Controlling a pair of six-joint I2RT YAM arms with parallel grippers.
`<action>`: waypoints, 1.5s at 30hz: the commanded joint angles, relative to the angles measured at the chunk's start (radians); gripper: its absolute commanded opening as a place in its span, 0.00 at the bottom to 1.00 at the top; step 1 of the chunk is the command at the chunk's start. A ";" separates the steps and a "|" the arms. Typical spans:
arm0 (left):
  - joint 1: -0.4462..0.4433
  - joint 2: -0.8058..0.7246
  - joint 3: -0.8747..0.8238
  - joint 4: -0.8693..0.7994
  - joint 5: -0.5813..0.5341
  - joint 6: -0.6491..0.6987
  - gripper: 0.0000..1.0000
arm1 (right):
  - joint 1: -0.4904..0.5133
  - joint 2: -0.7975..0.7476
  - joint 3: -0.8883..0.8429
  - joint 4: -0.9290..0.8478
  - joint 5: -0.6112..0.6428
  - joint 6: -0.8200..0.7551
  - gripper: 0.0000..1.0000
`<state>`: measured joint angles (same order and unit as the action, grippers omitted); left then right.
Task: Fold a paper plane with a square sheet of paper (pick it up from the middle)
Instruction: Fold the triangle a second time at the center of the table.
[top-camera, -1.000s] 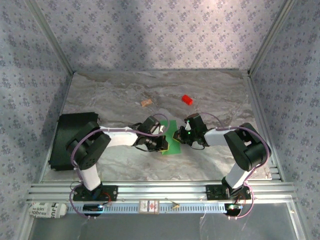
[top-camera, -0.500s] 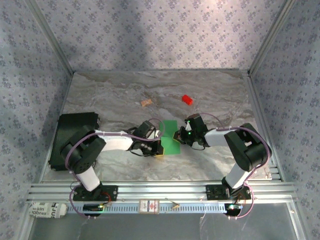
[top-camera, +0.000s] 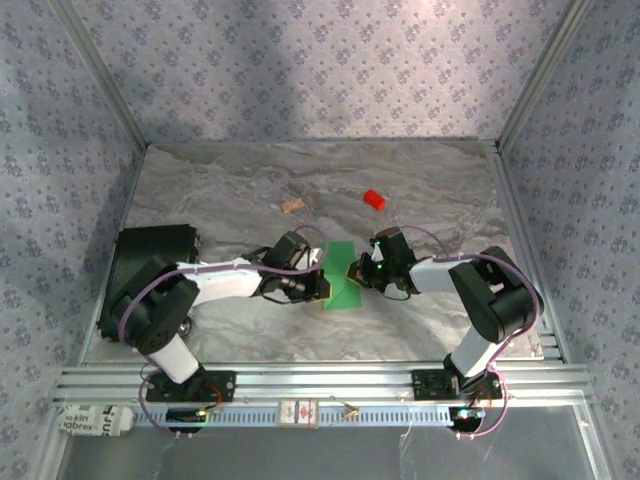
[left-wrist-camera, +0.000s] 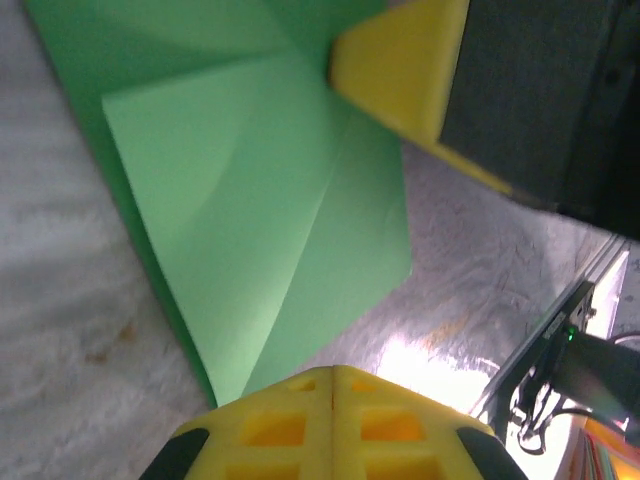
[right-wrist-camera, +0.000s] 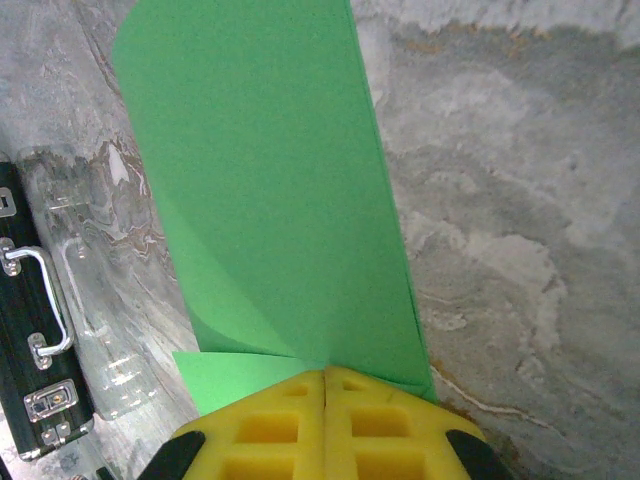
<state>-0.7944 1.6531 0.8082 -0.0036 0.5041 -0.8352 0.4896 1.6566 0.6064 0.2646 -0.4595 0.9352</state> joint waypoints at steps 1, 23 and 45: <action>0.009 0.056 0.042 -0.013 0.006 0.022 0.06 | -0.009 0.013 -0.024 -0.101 0.052 0.000 0.02; 0.011 0.119 -0.049 0.004 -0.035 -0.005 0.01 | 0.097 -0.043 0.025 -0.035 -0.009 0.025 0.03; 0.021 0.137 -0.057 0.010 -0.024 0.002 0.00 | -0.014 0.014 -0.013 0.018 0.034 0.026 0.04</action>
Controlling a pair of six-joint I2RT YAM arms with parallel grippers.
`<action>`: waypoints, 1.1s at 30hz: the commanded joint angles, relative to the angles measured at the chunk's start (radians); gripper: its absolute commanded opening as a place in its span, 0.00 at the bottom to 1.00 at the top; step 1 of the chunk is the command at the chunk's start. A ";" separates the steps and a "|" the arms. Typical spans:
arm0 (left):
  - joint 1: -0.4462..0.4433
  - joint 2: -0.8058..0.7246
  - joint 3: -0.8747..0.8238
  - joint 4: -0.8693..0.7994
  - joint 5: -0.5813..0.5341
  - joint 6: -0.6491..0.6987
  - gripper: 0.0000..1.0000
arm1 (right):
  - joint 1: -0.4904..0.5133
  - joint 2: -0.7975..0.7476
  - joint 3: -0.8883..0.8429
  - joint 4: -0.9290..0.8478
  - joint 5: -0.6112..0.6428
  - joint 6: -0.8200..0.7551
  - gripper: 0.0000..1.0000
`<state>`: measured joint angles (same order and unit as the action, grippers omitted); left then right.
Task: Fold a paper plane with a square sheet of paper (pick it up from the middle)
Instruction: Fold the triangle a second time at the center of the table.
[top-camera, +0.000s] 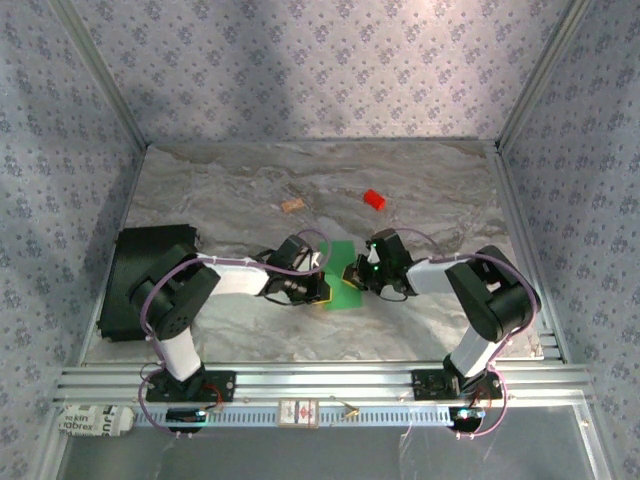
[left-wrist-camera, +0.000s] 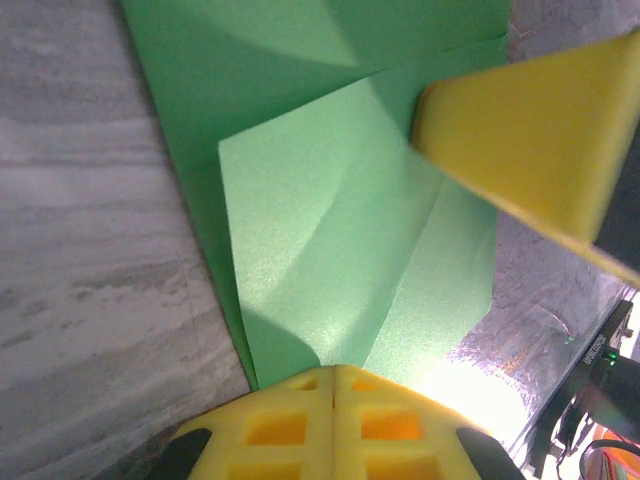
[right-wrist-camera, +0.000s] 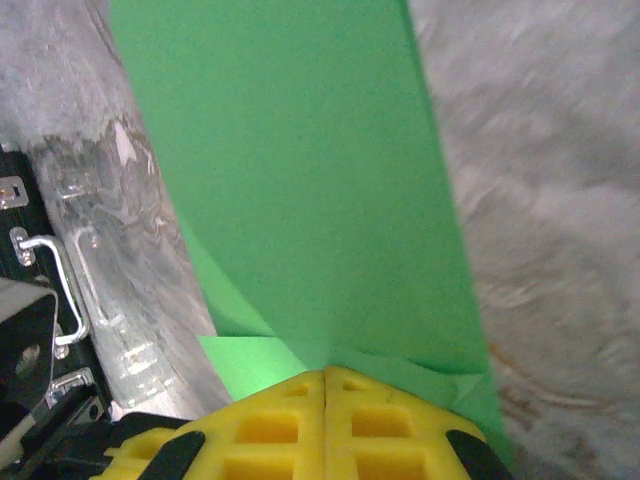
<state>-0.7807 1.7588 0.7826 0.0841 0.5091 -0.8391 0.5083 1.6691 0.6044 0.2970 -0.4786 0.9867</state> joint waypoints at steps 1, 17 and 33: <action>0.006 0.032 -0.031 -0.077 -0.030 0.006 0.00 | -0.045 0.007 -0.016 -0.008 0.056 -0.027 0.04; 0.006 -0.058 0.033 -0.047 0.000 -0.017 0.08 | -0.084 -0.318 -0.071 -0.252 0.146 -0.083 0.11; 0.059 0.014 0.229 -0.229 -0.014 0.167 0.12 | 0.036 -0.404 -0.066 -0.411 0.206 0.007 0.24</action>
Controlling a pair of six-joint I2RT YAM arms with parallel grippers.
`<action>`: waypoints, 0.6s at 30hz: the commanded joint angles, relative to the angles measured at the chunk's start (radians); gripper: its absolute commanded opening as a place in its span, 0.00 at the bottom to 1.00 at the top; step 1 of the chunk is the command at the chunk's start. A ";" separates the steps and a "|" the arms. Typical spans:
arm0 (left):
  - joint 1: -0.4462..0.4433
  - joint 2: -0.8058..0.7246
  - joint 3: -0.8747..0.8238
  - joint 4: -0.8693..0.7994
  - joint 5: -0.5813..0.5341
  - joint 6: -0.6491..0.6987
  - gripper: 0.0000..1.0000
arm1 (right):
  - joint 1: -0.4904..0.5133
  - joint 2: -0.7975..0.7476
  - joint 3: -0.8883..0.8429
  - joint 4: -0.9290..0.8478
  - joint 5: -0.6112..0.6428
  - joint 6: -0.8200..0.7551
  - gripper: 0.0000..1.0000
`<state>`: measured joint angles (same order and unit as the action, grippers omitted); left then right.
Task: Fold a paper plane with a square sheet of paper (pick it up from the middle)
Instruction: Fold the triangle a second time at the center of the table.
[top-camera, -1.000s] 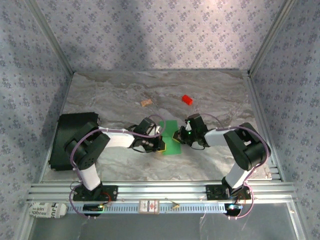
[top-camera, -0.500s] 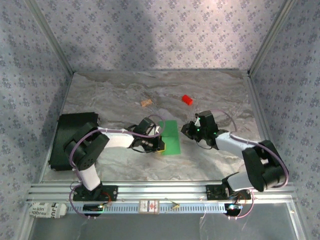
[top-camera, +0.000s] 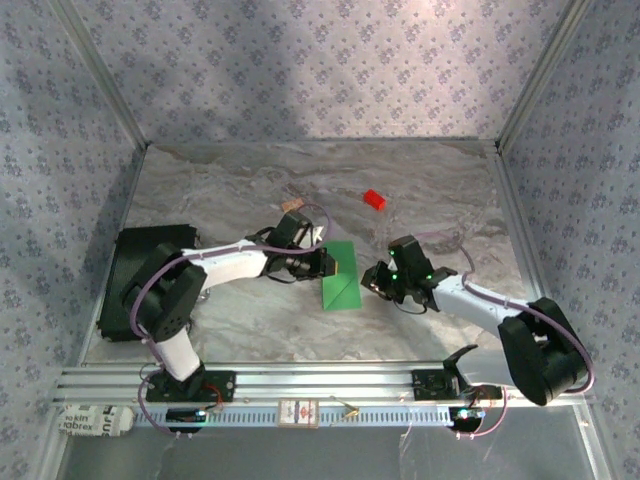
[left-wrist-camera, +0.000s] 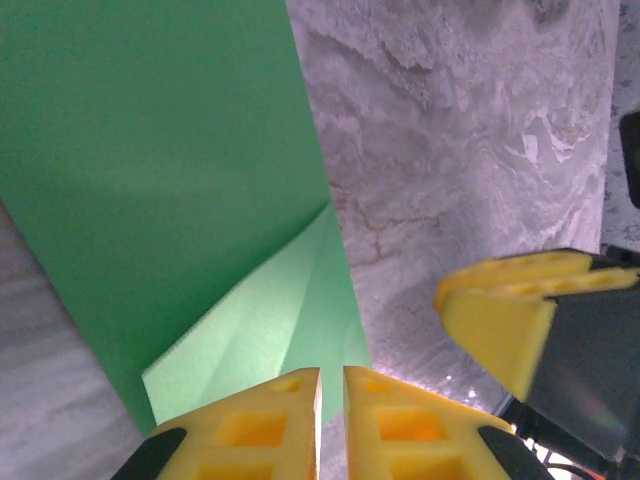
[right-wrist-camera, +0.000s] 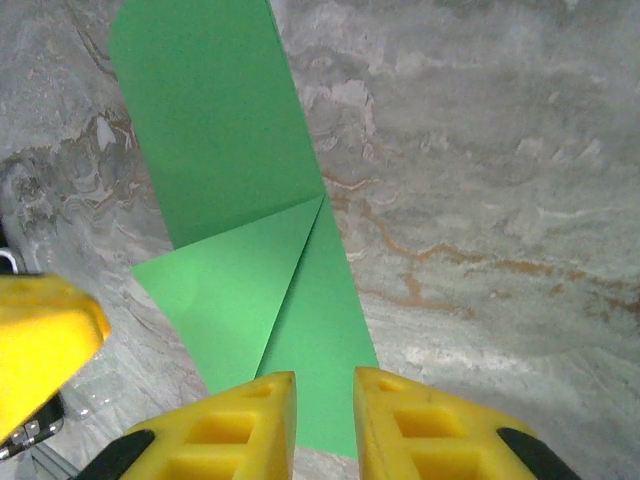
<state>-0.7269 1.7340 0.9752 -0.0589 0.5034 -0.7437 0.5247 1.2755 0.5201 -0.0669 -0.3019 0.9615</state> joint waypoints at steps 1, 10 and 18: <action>0.007 0.053 0.043 -0.096 -0.011 0.085 0.12 | 0.030 -0.007 0.018 -0.043 0.030 0.039 0.24; 0.011 0.123 0.033 -0.123 -0.014 0.132 0.10 | 0.091 0.044 0.043 -0.056 0.045 0.068 0.31; 0.010 0.127 -0.014 -0.099 -0.003 0.124 0.08 | 0.103 0.082 0.062 -0.061 0.016 0.071 0.34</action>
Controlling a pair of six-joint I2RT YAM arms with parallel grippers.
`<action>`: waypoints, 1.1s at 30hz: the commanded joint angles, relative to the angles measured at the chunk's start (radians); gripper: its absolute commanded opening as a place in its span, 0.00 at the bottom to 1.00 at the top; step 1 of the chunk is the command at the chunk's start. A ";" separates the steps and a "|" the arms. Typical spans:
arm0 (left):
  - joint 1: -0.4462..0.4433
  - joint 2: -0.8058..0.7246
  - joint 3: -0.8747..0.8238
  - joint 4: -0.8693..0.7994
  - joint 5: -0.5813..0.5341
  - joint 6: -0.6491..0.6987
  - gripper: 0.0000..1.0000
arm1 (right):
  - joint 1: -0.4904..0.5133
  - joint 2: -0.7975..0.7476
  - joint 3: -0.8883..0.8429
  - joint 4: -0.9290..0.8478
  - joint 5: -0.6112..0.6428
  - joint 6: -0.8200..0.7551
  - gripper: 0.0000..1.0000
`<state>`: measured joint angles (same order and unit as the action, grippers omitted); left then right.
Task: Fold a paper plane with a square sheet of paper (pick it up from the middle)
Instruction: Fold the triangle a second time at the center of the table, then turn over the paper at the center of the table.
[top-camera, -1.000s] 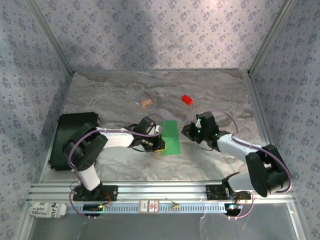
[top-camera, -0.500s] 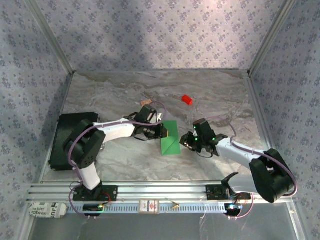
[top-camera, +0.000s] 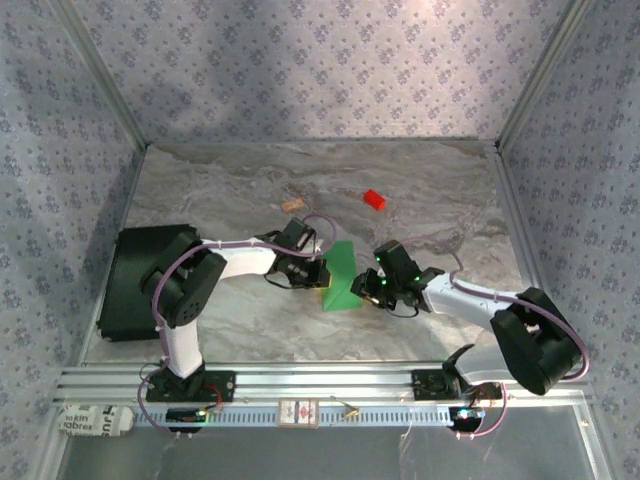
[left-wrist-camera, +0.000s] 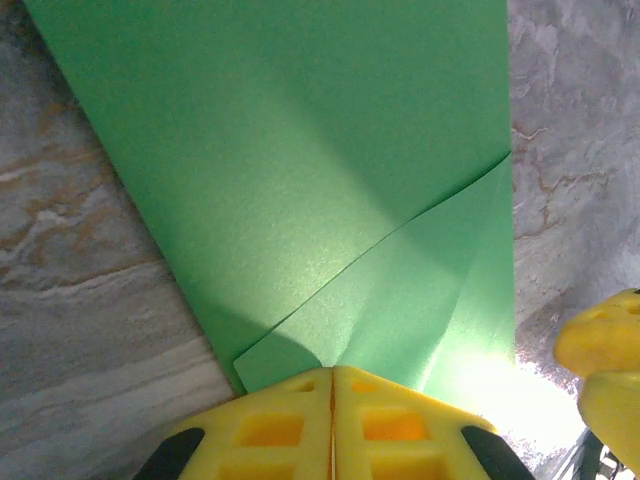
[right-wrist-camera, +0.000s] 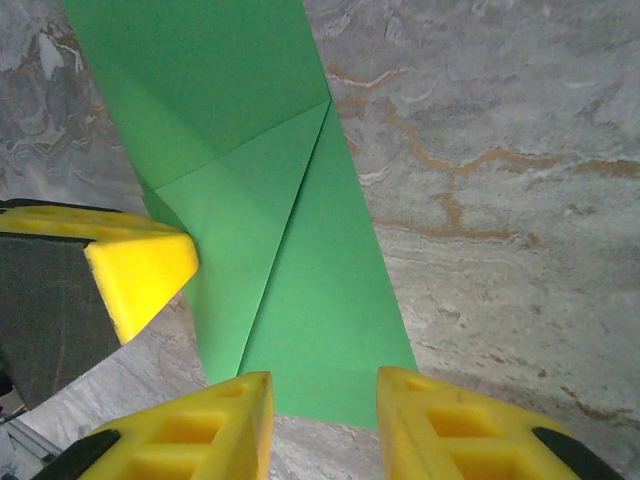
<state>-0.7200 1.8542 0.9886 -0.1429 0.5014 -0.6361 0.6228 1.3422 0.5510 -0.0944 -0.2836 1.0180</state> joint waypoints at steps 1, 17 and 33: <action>0.004 0.007 -0.027 -0.016 0.001 0.015 0.08 | 0.006 0.020 0.034 -0.034 -0.006 0.015 0.34; 0.002 0.003 -0.031 -0.008 0.012 0.006 0.06 | 0.017 0.115 0.061 -0.019 -0.013 0.005 0.39; 0.005 -0.004 -0.039 -0.018 0.015 0.009 0.06 | -0.004 0.146 0.102 0.102 -0.046 -0.015 0.37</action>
<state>-0.7193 1.8538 0.9760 -0.1184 0.5163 -0.6365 0.6300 1.4742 0.6239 -0.0242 -0.3115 1.0206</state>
